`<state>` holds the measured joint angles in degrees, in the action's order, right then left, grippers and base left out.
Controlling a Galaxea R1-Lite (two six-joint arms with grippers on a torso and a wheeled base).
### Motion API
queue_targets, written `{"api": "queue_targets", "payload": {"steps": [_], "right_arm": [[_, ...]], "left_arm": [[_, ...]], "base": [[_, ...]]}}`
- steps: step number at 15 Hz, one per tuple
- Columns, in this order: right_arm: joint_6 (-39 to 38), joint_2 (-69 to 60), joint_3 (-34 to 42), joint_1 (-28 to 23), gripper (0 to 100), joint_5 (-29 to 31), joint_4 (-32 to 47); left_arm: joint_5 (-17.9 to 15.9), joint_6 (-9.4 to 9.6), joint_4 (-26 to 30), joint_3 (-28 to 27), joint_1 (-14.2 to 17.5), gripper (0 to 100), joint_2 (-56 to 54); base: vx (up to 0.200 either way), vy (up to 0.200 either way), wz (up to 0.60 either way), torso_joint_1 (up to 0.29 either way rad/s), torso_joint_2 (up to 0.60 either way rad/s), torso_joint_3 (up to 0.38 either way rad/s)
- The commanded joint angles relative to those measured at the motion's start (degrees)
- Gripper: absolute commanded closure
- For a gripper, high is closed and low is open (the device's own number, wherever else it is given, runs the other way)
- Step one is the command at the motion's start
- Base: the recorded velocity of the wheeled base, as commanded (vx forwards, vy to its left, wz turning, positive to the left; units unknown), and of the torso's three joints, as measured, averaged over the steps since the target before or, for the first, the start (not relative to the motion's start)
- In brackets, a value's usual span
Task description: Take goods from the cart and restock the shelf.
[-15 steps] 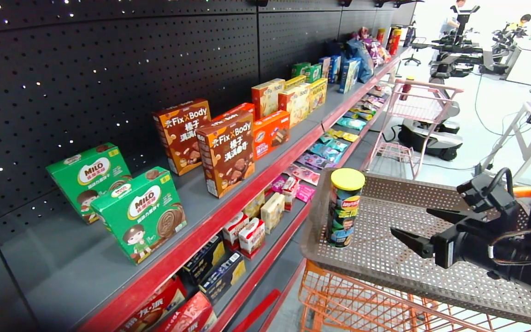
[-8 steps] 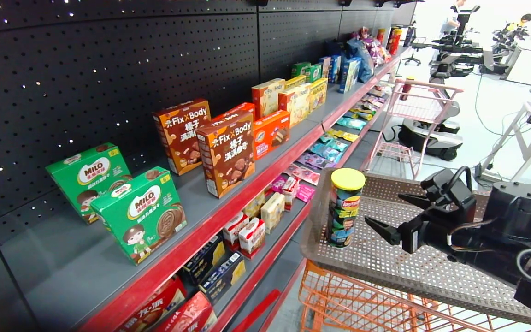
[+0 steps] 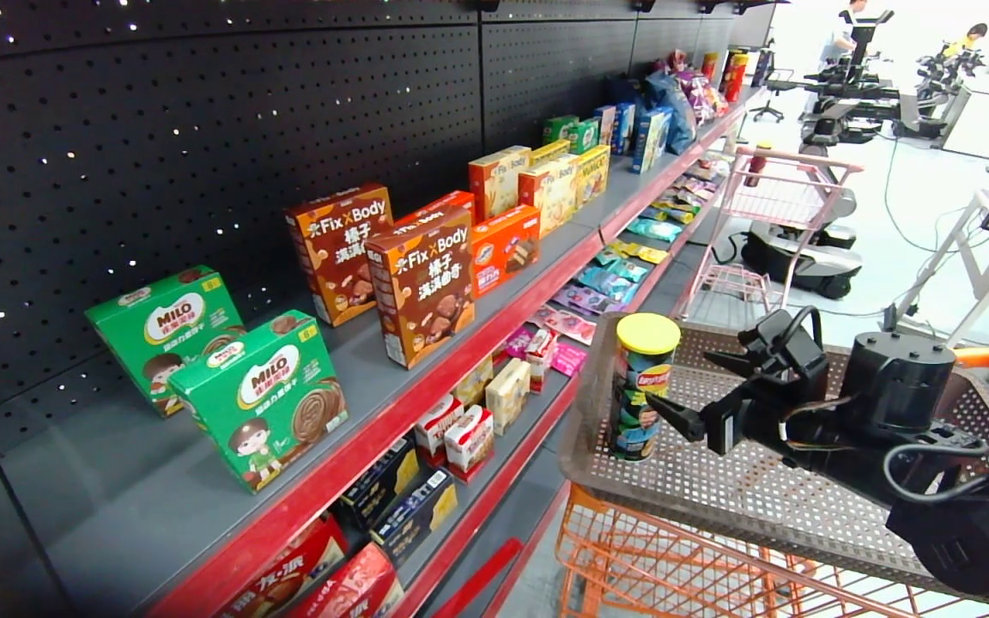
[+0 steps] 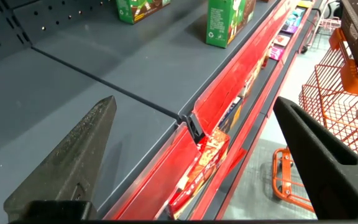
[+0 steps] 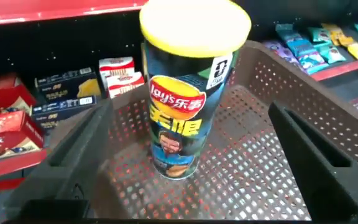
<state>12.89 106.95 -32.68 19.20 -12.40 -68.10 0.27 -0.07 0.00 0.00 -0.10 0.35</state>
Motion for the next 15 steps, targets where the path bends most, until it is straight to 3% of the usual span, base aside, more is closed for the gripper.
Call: {"api": "queue_targets", "payload": {"steps": [1,6,12,15], "right_arm": [[-0.05,3.27,-2.03,-0.04,0,-0.17,-0.19],[0.03,8.72,-8.27,-0.92,0,-0.96,-2.22],[-0.32,15.48,-16.1,1.98,0,-2.28,-3.18],[-0.32,16.63,-16.71,1.81,0,-2.28,-3.62]], "left_arm": [[0.08,-0.01,0.0,0.0,0.01,0,0.09],[0.0,-0.01,0.0,0.0,0.01,0,0.09],[0.08,-0.01,-0.09,0.0,0.01,0,0.09],[0.08,-0.01,0.0,0.0,0.01,0,0.09]], "base": [[0.0,0.0,0.0,0.0,0.0,0.0],[0.0,0.0,0.0,0.0,0.0,0.0],[0.0,0.0,0.0,0.0,0.0,0.0],[0.0,0.0,0.0,0.0,0.0,0.0]]}}
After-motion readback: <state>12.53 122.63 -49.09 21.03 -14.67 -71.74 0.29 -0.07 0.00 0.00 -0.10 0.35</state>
